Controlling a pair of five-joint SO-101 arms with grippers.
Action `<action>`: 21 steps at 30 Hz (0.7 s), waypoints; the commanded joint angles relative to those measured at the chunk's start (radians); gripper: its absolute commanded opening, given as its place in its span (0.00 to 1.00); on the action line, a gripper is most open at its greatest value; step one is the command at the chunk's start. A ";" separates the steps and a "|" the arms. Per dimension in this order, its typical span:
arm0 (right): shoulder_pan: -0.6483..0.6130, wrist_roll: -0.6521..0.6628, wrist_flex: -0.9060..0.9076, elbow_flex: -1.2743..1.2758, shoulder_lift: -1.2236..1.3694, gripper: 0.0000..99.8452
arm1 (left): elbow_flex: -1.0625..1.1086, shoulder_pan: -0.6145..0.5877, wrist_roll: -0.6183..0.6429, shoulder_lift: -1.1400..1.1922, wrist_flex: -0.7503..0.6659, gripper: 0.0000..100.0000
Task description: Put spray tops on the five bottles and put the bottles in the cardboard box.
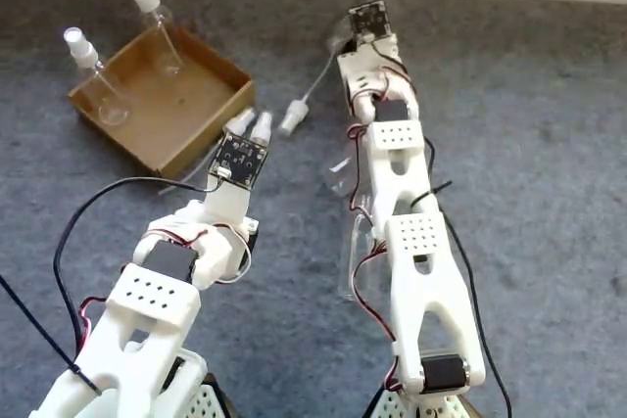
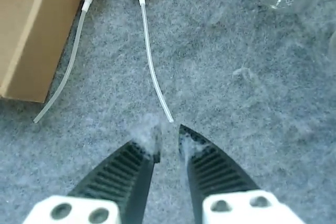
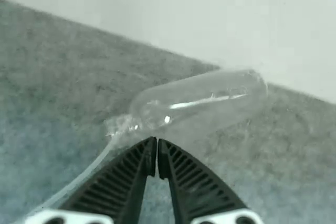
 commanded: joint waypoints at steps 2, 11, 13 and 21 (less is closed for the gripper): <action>0.004 -0.141 0.140 -0.166 -0.105 0.11 | -0.004 0.005 -0.008 -0.024 -0.018 0.01; -0.045 -0.233 0.346 -0.166 -0.255 0.15 | -0.004 0.005 -0.008 -0.024 -0.018 0.01; -0.067 -0.229 0.348 -0.166 -0.265 0.15 | -0.004 0.004 -0.008 -0.024 -0.018 0.01; -0.114 -0.235 0.346 -0.166 -0.259 0.15 | -0.004 -0.059 -0.005 -0.025 -0.018 0.01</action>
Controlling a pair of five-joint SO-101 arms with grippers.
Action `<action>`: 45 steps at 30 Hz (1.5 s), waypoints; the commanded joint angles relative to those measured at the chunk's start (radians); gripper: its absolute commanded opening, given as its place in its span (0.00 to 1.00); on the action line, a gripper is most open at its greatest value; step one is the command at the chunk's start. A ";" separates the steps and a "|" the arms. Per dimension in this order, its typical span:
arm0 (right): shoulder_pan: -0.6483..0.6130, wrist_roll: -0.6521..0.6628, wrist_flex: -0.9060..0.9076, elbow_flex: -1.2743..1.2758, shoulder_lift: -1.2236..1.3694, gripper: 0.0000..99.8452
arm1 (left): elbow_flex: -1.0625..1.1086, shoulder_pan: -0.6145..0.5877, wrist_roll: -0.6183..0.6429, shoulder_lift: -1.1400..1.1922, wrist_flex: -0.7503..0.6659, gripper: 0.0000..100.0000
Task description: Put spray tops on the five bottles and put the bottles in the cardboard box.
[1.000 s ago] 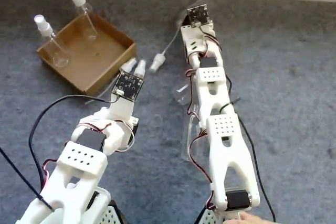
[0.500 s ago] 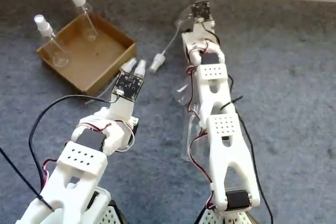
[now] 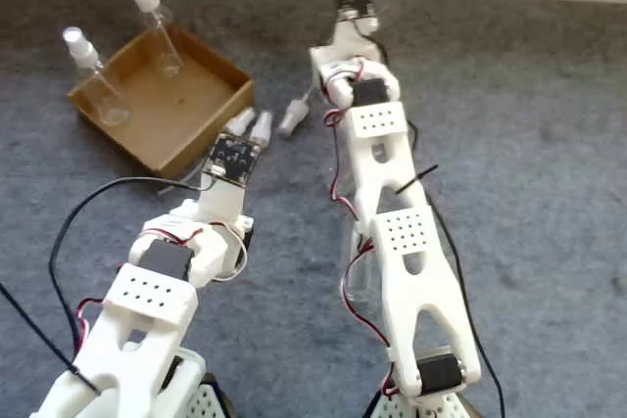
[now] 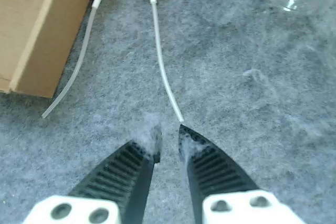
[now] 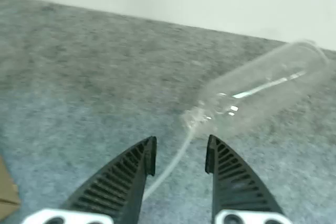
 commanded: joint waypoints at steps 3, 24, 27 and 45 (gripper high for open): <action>-0.015 -0.014 0.007 -0.166 -0.084 0.15 | -0.004 -0.030 -0.003 -0.025 -0.018 0.01; 0.004 -0.005 0.229 -0.166 -0.093 0.00 | -0.002 -0.033 -0.005 -0.025 -0.018 0.01; 0.005 -0.005 0.234 -0.166 -0.093 0.03 | -0.002 -0.033 -0.006 -0.025 -0.018 0.01; -0.105 -0.014 0.526 -0.166 -0.219 0.20 | -0.002 -0.033 -0.008 -0.025 -0.018 0.01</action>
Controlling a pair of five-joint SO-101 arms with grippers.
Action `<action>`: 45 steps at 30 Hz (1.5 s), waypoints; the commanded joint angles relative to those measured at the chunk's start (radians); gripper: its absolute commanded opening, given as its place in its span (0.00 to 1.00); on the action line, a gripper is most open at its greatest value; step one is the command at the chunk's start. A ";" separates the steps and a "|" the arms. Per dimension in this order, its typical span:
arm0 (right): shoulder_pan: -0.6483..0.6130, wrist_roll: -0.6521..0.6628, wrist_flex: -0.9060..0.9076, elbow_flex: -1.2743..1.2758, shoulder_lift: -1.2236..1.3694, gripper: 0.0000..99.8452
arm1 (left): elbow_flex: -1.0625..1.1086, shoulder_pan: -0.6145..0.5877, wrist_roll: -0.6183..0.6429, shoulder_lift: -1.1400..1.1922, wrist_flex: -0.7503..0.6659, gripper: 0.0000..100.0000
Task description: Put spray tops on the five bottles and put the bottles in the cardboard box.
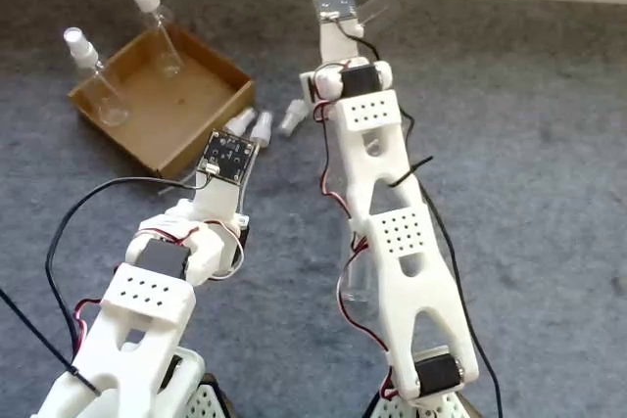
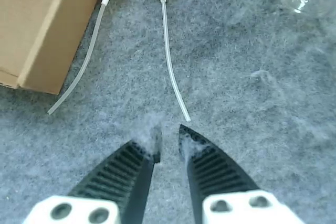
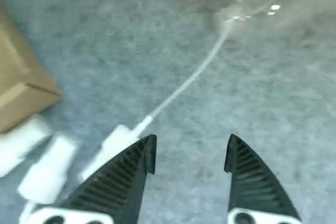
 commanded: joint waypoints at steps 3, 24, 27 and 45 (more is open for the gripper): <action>-0.070 -0.011 0.012 -0.165 -0.082 0.20 | 0.010 -0.012 -0.008 -0.025 -0.020 0.01; -0.111 -0.011 0.004 -0.163 0.073 0.20 | 0.010 -0.010 -0.008 -0.025 -0.020 0.01; -0.111 -0.008 0.007 -0.163 0.088 0.20 | 0.010 -0.010 -0.008 -0.025 -0.020 0.01; -0.016 -0.006 0.012 -0.163 0.119 0.07 | 0.010 -0.010 -0.009 -0.025 -0.020 0.01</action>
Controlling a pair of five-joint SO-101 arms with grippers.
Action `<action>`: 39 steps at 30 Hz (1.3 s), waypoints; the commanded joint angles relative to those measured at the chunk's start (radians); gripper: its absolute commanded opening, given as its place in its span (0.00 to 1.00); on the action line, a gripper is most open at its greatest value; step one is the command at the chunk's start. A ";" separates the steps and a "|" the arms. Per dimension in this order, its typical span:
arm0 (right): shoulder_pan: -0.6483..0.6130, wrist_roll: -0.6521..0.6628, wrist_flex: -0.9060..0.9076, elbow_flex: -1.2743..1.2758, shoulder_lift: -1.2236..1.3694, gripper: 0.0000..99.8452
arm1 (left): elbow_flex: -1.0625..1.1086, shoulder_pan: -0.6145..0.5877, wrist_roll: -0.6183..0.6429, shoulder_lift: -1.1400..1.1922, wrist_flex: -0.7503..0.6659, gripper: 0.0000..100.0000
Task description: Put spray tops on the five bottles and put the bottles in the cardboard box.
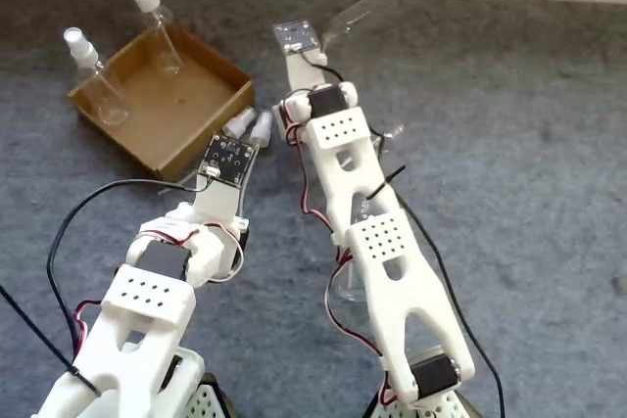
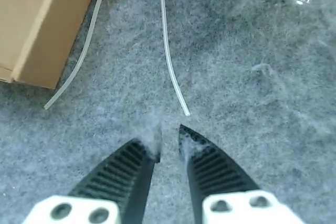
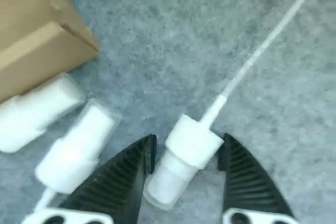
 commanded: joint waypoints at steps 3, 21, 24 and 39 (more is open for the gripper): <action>0.091 -0.005 0.012 -0.147 -0.022 0.01 | -0.007 -0.010 -0.009 -0.025 -0.020 0.01; 0.225 -0.003 0.113 -0.147 -0.145 0.01 | -0.005 -0.010 -0.009 -0.025 -0.020 0.01; 0.245 -0.003 0.162 -0.147 -0.206 0.01 | -0.005 -0.010 -0.009 -0.025 -0.020 0.01; 0.460 -0.002 -0.189 -0.147 -0.179 0.01 | -0.005 -0.010 -0.009 -0.024 -0.018 0.01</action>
